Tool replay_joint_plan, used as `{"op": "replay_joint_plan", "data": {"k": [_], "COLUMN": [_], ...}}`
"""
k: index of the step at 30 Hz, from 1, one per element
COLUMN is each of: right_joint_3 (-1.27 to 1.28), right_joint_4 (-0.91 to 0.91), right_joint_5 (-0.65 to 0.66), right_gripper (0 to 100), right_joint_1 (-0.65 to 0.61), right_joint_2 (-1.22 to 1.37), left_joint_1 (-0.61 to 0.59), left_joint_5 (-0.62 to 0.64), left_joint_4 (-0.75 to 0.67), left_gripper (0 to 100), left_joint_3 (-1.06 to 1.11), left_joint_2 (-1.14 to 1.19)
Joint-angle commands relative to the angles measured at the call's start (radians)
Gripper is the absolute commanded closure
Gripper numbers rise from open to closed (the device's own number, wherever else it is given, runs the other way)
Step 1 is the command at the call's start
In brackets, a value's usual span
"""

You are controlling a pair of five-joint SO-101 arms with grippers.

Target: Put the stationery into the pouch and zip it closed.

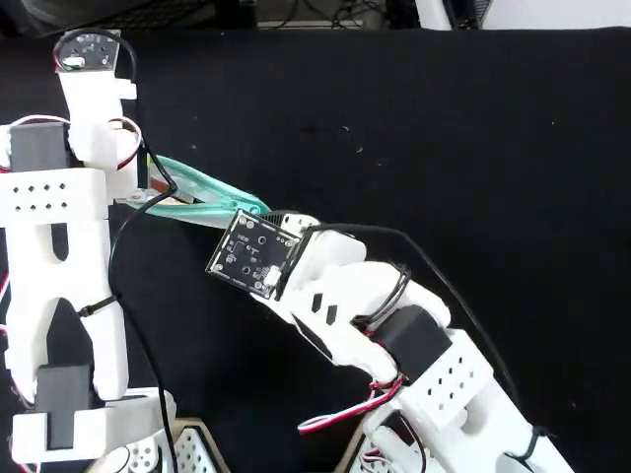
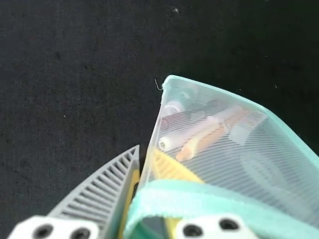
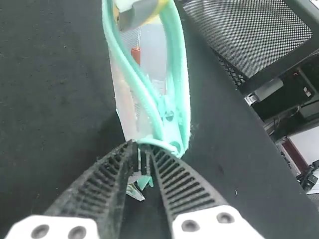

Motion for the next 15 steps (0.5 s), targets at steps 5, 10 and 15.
{"op": "replay_joint_plan", "data": {"k": [5,10,15], "right_joint_3": [-0.041,-0.119,-0.124], "right_joint_4": [0.054,0.153,0.107], "right_joint_5": [-0.023,-0.155,-0.235], "right_gripper": [92.5,83.8,85.5], "right_joint_1": [0.041,0.072,0.075], "right_joint_2": [0.027,0.025,0.030], "left_joint_1": [-0.010,-0.008,-0.012], "left_joint_5": [-0.003,-0.003,-0.003], "left_joint_4": [-0.005,-0.006,-0.023], "left_gripper": [97,97,97], "left_joint_3": [0.022,0.022,0.033], "left_joint_2": [0.014,0.014,0.014]}}
